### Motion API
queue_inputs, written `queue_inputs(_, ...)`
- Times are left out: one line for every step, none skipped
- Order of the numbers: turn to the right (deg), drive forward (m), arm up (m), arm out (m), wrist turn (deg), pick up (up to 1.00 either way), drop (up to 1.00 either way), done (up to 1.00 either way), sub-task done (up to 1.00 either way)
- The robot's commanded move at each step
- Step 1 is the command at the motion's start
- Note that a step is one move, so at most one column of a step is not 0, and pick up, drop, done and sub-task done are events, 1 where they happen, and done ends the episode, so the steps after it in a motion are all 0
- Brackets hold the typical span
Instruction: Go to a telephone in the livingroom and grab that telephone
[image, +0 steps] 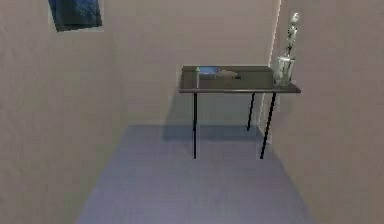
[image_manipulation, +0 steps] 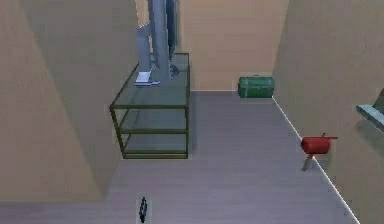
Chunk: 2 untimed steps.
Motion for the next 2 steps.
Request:
queue_inputs(0.0, 1.00, 0.00, 0.00, 0.0, 0.00, 0.00, 0.00, 0.00)
queue_inputs(-6.0, 0.00, 0.00, 0.00, 0.0, 0.00, 0.00, 0.00, 0.00)
